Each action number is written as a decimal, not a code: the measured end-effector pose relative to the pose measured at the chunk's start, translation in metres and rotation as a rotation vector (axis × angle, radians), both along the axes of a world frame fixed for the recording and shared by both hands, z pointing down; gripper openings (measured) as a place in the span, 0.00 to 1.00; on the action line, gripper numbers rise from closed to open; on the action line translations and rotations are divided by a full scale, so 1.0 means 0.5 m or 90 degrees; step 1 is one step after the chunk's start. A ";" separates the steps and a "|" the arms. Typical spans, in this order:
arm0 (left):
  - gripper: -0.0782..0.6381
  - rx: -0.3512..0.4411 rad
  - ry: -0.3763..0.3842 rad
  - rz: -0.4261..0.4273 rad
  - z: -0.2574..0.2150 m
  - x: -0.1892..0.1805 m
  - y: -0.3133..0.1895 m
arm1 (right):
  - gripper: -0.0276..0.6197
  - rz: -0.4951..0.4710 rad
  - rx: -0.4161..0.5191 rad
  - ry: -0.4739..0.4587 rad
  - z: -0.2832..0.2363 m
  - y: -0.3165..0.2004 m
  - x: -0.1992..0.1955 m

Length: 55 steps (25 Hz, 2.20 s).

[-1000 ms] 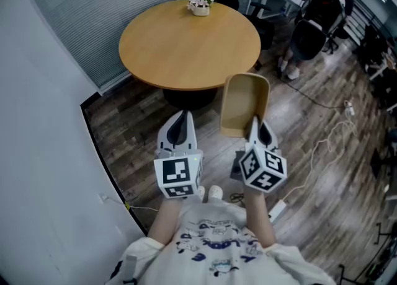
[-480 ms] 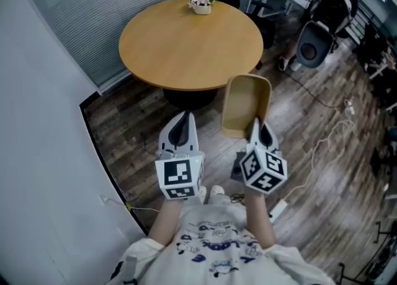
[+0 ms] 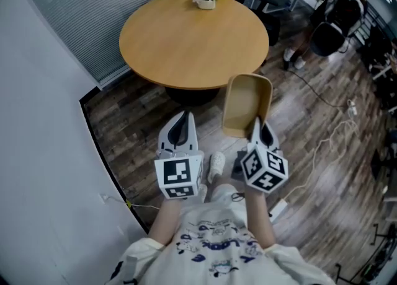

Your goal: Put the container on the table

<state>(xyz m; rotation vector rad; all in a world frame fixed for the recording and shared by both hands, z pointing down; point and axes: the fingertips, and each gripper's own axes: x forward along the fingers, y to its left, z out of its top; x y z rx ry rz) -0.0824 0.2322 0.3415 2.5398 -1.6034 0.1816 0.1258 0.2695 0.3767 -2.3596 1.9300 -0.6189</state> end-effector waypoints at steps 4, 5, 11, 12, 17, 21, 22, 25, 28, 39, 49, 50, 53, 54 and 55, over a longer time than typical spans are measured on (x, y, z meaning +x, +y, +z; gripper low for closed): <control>0.11 -0.005 0.000 -0.010 0.011 0.010 -0.048 | 0.06 -0.007 -0.001 -0.004 0.007 -0.053 0.015; 0.11 -0.006 0.000 -0.013 0.012 0.013 -0.065 | 0.06 -0.009 0.000 -0.005 0.007 -0.072 0.019; 0.11 -0.002 -0.003 -0.028 0.014 0.051 -0.182 | 0.06 -0.024 0.009 -0.007 0.005 -0.204 0.059; 0.11 -0.002 -0.004 -0.032 0.013 0.058 -0.201 | 0.06 -0.027 0.010 -0.007 0.003 -0.226 0.068; 0.11 -0.001 -0.006 -0.057 0.001 0.091 -0.302 | 0.06 -0.053 0.015 -0.015 -0.009 -0.347 0.102; 0.11 0.008 -0.005 -0.076 -0.013 0.115 -0.377 | 0.06 -0.075 0.023 -0.018 -0.021 -0.439 0.123; 0.11 0.010 -0.006 -0.081 -0.015 0.121 -0.395 | 0.06 -0.081 0.025 -0.018 -0.024 -0.461 0.128; 0.11 0.013 -0.005 -0.095 -0.019 0.135 -0.440 | 0.06 -0.097 0.032 -0.022 -0.027 -0.519 0.142; 0.11 0.007 -0.007 -0.107 -0.011 0.146 -0.478 | 0.06 -0.103 0.026 -0.028 -0.018 -0.564 0.156; 0.11 -0.038 -0.017 -0.124 0.041 0.149 -0.588 | 0.06 -0.117 -0.019 -0.045 0.039 -0.681 0.159; 0.11 -0.054 -0.012 -0.105 0.068 0.130 -0.781 | 0.06 -0.101 -0.039 -0.037 0.066 -0.861 0.137; 0.11 -0.056 -0.012 -0.102 0.070 0.126 -0.801 | 0.06 -0.100 -0.041 -0.036 0.066 -0.880 0.133; 0.11 -0.065 -0.011 -0.096 0.078 0.114 -0.857 | 0.06 -0.097 -0.047 -0.037 0.072 -0.933 0.117; 0.11 -0.068 -0.012 -0.094 0.082 0.110 -0.874 | 0.06 -0.097 -0.050 -0.038 0.075 -0.948 0.112; 0.11 -0.072 -0.012 -0.093 0.087 0.106 -0.890 | 0.06 -0.096 -0.053 -0.039 0.079 -0.962 0.107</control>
